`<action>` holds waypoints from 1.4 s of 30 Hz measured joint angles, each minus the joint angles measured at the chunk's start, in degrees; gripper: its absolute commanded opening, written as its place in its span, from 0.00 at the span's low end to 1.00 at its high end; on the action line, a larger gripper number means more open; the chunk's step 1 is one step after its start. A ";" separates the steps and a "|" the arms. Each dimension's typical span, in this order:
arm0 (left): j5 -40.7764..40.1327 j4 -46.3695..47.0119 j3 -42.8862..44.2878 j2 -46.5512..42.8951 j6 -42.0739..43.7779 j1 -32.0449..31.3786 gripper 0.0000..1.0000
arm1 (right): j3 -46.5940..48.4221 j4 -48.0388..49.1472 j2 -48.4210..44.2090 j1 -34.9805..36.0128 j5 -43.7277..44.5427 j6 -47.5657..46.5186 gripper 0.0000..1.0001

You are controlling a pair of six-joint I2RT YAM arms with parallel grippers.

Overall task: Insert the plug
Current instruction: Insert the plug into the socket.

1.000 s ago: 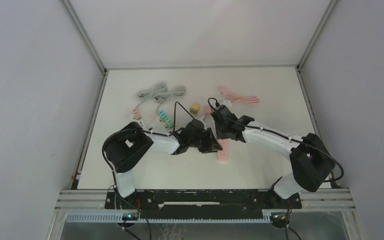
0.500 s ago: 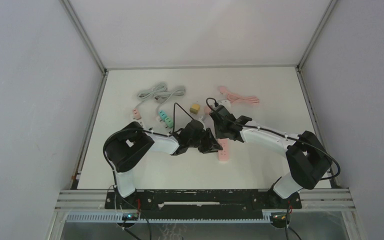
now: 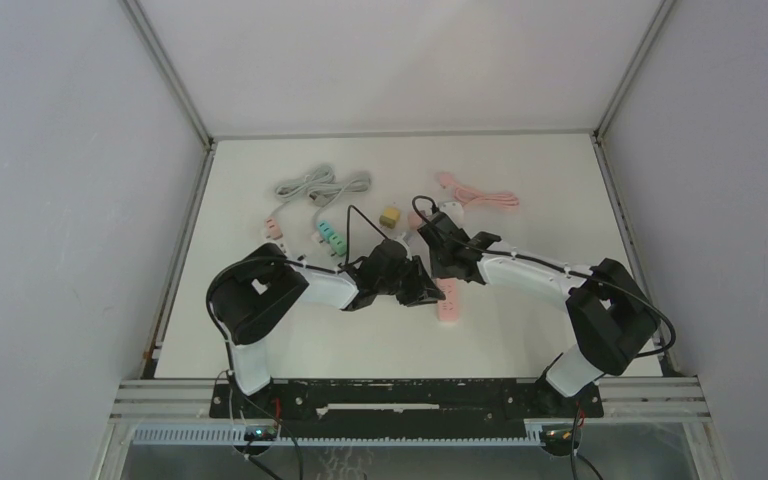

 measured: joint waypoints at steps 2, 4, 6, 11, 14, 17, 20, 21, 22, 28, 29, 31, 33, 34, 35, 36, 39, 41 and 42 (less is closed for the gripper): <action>0.00 0.02 0.00 0.00 -0.02 0.00 0.29 | 0.00 -0.04 0.04 0.04 0.24 0.31 0.00; 0.00 0.07 0.00 0.00 -0.02 0.00 0.29 | 0.00 -0.13 0.07 0.13 0.55 0.59 0.00; 0.00 0.15 0.00 0.00 -0.02 0.00 0.29 | 0.00 -0.28 0.15 0.31 1.20 1.01 0.00; -0.02 0.35 0.00 0.02 -0.04 -0.02 0.28 | 0.00 -0.59 0.31 0.37 2.10 2.08 0.00; -0.02 0.42 0.00 0.04 -0.09 -0.02 0.28 | 0.00 -0.57 0.81 0.39 2.25 2.49 0.00; -0.07 0.44 0.00 0.04 -0.15 -0.04 0.28 | 0.00 -0.50 1.14 0.39 2.32 2.67 0.00; -0.11 0.44 0.00 0.04 -0.17 -0.07 0.28 | 0.00 -0.46 1.70 0.37 2.14 2.67 0.00; -0.13 0.44 0.00 0.04 -0.17 -0.07 0.28 | 0.00 -0.39 2.19 0.37 2.10 2.69 0.00; -0.15 0.44 0.00 0.07 -0.22 -0.07 0.28 | 0.15 -0.44 2.54 0.39 2.16 2.64 0.00; -0.20 0.42 0.00 0.09 -0.44 -0.07 0.28 | 0.79 -1.07 3.19 0.94 2.64 2.38 0.00; -0.20 0.42 0.00 0.09 -0.44 -0.07 0.28 | 0.92 -1.18 3.37 1.07 2.86 2.23 0.00; -0.17 0.44 0.00 0.11 -0.46 -0.07 0.28 | 1.20 -1.46 3.61 1.20 3.02 2.03 0.00; -0.15 0.44 0.00 0.13 -0.46 -0.07 0.28 | 1.44 -1.70 3.82 1.20 3.04 1.88 0.00; -0.17 0.44 0.00 0.13 -0.46 -0.07 0.28 | 1.68 -1.97 4.02 1.20 3.02 1.73 0.00; -0.15 0.44 0.00 0.13 -0.46 -0.09 0.28 | 1.92 -2.19 4.22 1.20 2.99 1.62 0.00; -0.17 0.44 0.00 0.13 -0.46 -0.07 0.28 | 2.29 -2.60 4.48 1.20 2.99 1.57 0.00; -0.17 0.44 0.00 0.13 -0.46 -0.07 0.28 | 2.97 -3.43 5.09 1.20 2.97 1.53 0.00; -0.17 0.46 0.00 0.13 -0.48 -0.07 0.28 | 3.32 -3.89 5.38 1.07 2.80 1.55 0.00; -0.17 0.44 0.00 0.13 -0.48 -0.07 0.28 | 3.45 -4.07 5.49 1.01 2.71 1.55 0.00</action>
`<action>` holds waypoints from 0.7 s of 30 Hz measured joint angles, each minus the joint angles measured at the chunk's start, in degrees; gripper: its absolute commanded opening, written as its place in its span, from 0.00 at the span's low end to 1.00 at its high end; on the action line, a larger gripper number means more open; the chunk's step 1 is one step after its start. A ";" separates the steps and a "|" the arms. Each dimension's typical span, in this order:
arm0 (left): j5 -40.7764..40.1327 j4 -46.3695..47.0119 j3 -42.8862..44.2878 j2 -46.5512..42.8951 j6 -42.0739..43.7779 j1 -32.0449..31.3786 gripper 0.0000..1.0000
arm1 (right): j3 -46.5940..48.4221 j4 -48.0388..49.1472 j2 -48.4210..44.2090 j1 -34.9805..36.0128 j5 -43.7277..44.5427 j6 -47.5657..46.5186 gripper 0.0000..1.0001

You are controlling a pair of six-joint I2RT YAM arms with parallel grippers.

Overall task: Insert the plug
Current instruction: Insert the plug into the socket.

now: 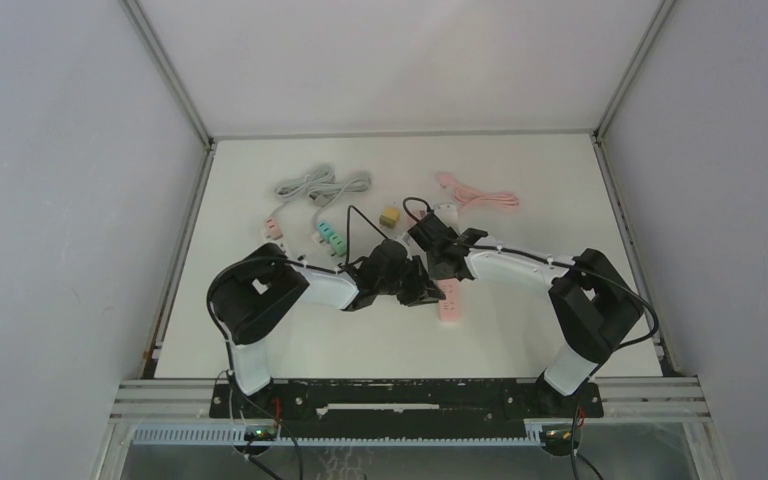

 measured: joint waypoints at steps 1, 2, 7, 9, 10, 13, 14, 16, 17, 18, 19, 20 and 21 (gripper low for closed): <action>0.00 0.00 0.00 0.00 0.00 0.00 0.28 | 0.09 -0.09 0.09 -0.07 -0.13 0.02 0.00; 0.00 0.00 0.00 0.00 0.00 0.00 0.28 | 0.09 -0.11 0.13 -0.13 -0.17 0.02 0.00; -0.02 0.00 0.00 0.00 0.00 -0.02 0.28 | -0.07 -0.02 0.13 -1.20 -1.66 0.17 0.00; -0.02 0.02 0.00 0.00 0.00 0.00 0.28 | -0.15 -0.02 0.00 -2.03 -2.97 0.31 0.00; -0.02 0.02 0.00 0.00 0.00 0.00 0.28 | -0.17 -0.02 -0.07 -2.34 -3.54 0.39 0.00; 0.00 0.02 0.00 0.00 -0.02 -0.02 0.27 | -0.24 0.02 -0.09 -3.13 -5.01 0.59 0.00; 0.00 0.02 0.00 0.00 -0.02 -0.02 0.27 | -0.28 0.04 -0.07 -3.30 -5.33 0.66 0.00; -0.02 0.02 0.00 0.00 -0.04 -0.02 0.27 | -0.26 0.04 0.22 -3.39 -5.66 0.68 0.00; -0.02 0.02 0.00 0.00 -0.04 -0.02 0.27 | -0.17 0.00 0.31 -3.21 -5.62 0.68 0.00; -0.02 0.02 0.00 0.00 -0.04 -0.02 0.27 | 0.02 -0.17 0.50 -2.95 -5.40 0.66 0.00; 0.00 0.02 0.00 0.00 -0.04 -0.02 0.27 | 0.39 -0.50 0.83 -2.45 -4.98 0.59 0.00; 0.00 0.00 0.00 0.00 -0.07 -0.02 0.27 | 0.85 -0.96 1.22 -1.88 -4.46 0.48 0.00; 0.00 0.02 0.00 0.00 -0.07 -0.02 0.27 | 1.49 -1.57 1.79 -1.27 -3.65 0.22 0.00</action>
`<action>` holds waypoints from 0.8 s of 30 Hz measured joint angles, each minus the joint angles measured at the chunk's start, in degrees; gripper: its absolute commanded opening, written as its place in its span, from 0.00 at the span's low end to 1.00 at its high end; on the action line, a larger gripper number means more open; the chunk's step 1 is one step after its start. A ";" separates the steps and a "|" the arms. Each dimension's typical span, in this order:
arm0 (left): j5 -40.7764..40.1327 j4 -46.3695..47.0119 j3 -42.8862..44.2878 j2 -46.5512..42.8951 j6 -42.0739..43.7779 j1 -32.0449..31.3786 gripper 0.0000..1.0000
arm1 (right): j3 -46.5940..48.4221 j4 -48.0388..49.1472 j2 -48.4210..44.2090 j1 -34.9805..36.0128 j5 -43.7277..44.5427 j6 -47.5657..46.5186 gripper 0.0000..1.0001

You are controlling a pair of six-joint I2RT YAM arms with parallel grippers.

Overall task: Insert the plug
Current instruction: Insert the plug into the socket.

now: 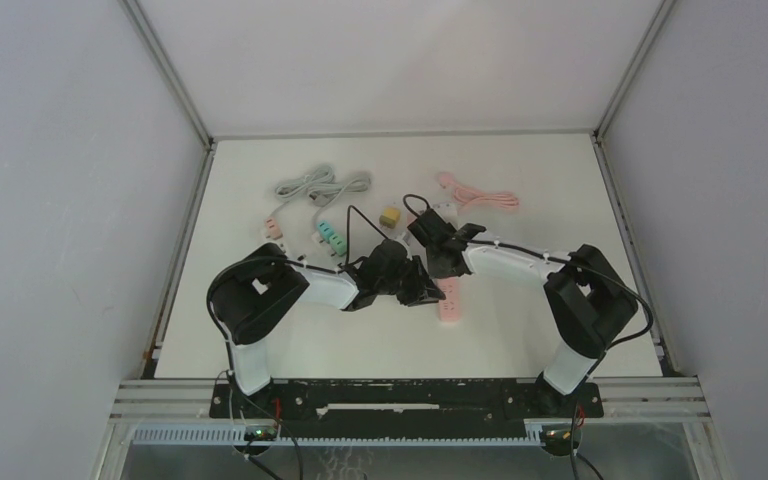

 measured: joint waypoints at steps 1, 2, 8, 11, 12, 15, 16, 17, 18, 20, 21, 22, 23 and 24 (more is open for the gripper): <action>0.00 0.00 0.00 0.00 0.00 0.00 0.27 | 0.57 -0.59 0.50 0.48 0.85 -0.15 0.00; 0.00 -0.02 0.00 0.00 0.00 0.00 0.27 | 1.01 -1.05 0.96 0.85 1.62 -0.24 0.00; 0.00 -0.02 0.00 0.00 -0.02 0.00 0.27 | 0.61 -0.72 0.94 0.22 2.08 -0.37 0.00; -0.02 -0.02 0.00 0.00 -0.02 0.00 0.26 | -0.66 0.50 0.04 -1.20 0.04 -0.11 0.00; -0.02 -0.02 0.00 0.00 -0.02 0.00 0.26 | -1.07 0.92 -0.17 -1.75 -0.85 0.11 0.00; -0.02 -0.02 0.00 0.00 -0.02 0.00 0.26 | -1.53 1.36 -0.33 -2.62 -2.58 0.52 0.00; -0.02 -0.02 0.00 0.00 -0.02 0.00 0.26 | -1.53 1.42 -0.33 -2.64 -2.71 0.57 0.00; -0.02 -0.02 0.00 0.00 -0.02 0.00 0.26 | -1.46 1.49 -0.28 -2.58 -2.67 0.59 0.00; -0.02 -0.02 0.00 0.00 -0.02 0.00 0.26 | -1.20 1.27 -0.07 -2.23 -2.40 0.66 0.00; -0.02 -0.02 0.00 0.00 -0.02 0.00 0.26 | -0.20 0.28 0.83 -1.01 -1.07 0.61 0.00; -0.02 -0.02 0.00 0.00 -0.02 0.00 0.26 | 0.46 -0.33 1.36 -0.33 -0.22 0.50 0.00; -0.02 -0.02 0.00 0.00 -0.02 0.00 0.26 | 1.25 -1.11 2.01 0.46 1.01 0.44 0.00; -0.02 -0.02 0.00 0.00 -0.02 0.00 0.26 | 1.79 -1.79 2.51 1.03 2.10 0.37 0.00; -0.04 -0.07 -0.02 0.00 -0.24 0.00 0.26 | 2.12 -2.14 2.84 1.38 2.97 0.24 0.00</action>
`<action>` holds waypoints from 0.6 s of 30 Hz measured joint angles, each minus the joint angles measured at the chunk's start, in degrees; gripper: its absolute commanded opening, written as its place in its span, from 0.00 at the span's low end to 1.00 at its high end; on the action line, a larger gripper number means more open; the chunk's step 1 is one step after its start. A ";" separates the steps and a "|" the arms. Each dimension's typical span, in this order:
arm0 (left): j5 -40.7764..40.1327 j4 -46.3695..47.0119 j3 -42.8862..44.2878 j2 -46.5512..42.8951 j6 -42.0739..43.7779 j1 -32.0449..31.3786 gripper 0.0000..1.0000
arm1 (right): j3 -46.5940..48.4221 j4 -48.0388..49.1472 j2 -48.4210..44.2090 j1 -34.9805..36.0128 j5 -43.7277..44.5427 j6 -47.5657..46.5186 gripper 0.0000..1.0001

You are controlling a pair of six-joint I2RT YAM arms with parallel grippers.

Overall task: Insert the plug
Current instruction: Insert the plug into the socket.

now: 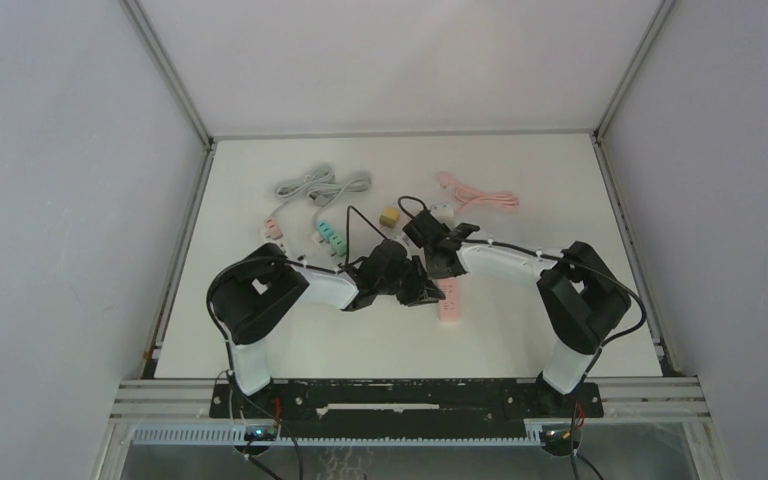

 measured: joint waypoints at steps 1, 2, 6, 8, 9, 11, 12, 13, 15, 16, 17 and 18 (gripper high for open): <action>0.00 0.00 -0.04 0.00 -0.26 0.02 0.26 | 0.09 -0.15 0.11 0.02 0.46 -0.02 0.00; -0.02 0.04 -0.09 0.00 -0.42 0.00 0.26 | 0.04 -0.15 0.09 -0.17 0.55 -0.02 0.00; -0.07 0.20 -0.13 0.00 -0.48 0.00 0.26 | -2.36 1.88 -1.40 -1.86 -1.33 0.24 0.00; -0.07 0.20 -0.13 0.00 -0.48 0.00 0.26 | -3.56 3.19 -2.47 -3.28 -3.74 0.68 0.00; -0.07 0.20 -0.13 0.00 -0.48 0.00 0.26 | -3.76 3.45 -2.62 -3.67 -4.55 0.72 0.00; -0.07 0.20 -0.13 0.00 -0.48 0.00 0.26 | -3.76 3.50 -2.62 -3.93 -5.44 0.70 0.00; -0.09 0.20 -0.13 0.00 -0.46 0.00 0.26 | -3.65 3.48 -2.49 -3.87 -5.46 0.70 0.00; -0.09 0.20 -0.13 0.00 -0.48 0.00 0.26 | -3.19 3.23 -2.27 -3.72 -5.31 0.70 0.00; -0.09 0.20 -0.13 0.00 -0.48 0.00 0.26 | -1.46 1.55 -1.01 -2.60 -4.35 0.66 0.00; -0.09 0.20 -0.13 0.00 -0.48 0.00 0.26 | -0.92 0.94 -0.44 -2.23 -3.89 0.59 0.00; -0.09 0.20 -0.13 0.00 -0.46 0.00 0.26 | 0.00 -0.22 0.52 -1.55 -2.84 0.44 0.00; -0.15 0.15 -0.13 0.00 -0.52 0.00 0.26 | 0.46 -0.92 1.11 -1.20 -1.88 0.42 0.00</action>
